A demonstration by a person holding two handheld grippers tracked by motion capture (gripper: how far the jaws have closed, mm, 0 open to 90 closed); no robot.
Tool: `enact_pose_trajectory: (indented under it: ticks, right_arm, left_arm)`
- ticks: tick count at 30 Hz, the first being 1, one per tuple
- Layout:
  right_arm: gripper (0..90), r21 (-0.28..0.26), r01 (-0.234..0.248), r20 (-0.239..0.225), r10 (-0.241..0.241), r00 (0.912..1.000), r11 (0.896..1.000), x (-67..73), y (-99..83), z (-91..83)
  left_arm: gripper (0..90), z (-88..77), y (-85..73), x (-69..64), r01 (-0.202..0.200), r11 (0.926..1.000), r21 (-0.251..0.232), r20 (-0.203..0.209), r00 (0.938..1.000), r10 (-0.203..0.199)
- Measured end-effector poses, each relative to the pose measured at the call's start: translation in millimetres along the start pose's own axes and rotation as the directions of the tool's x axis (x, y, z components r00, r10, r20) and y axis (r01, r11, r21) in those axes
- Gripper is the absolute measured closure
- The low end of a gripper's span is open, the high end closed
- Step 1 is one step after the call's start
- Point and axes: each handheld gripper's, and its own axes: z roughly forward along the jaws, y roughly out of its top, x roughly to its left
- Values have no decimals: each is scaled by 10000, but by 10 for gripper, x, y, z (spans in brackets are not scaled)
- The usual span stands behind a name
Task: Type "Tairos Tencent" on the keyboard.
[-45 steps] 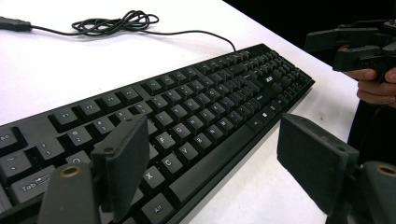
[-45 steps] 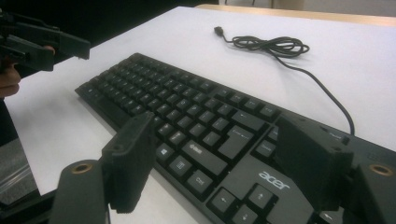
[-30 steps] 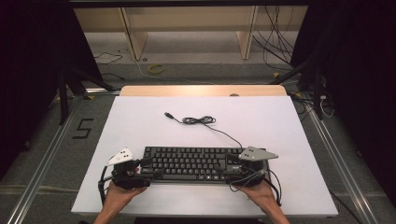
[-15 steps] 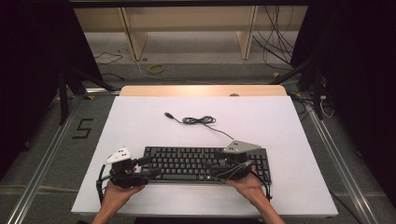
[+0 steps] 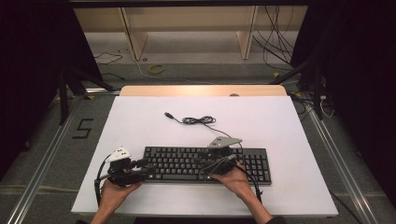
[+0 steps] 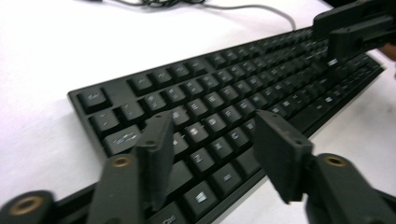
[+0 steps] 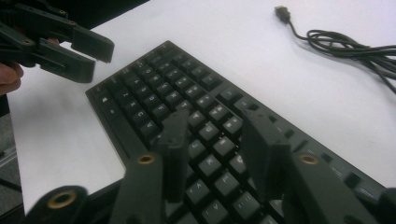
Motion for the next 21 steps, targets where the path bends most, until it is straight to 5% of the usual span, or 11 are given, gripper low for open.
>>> enact_pose_trajectory:
  ticks: [9,21]
  right_arm:
    - [787,421,204,-300,-192,9994,9989,82,99,273]
    - [893,976,271,-358,-237,9991,9949,166,163,610]
  left_arm:
    - [720,17,-21,31,-130,9987,488,-302,9994,145]
    - [890,35,-40,78,-277,9955,908,-374,9988,312]
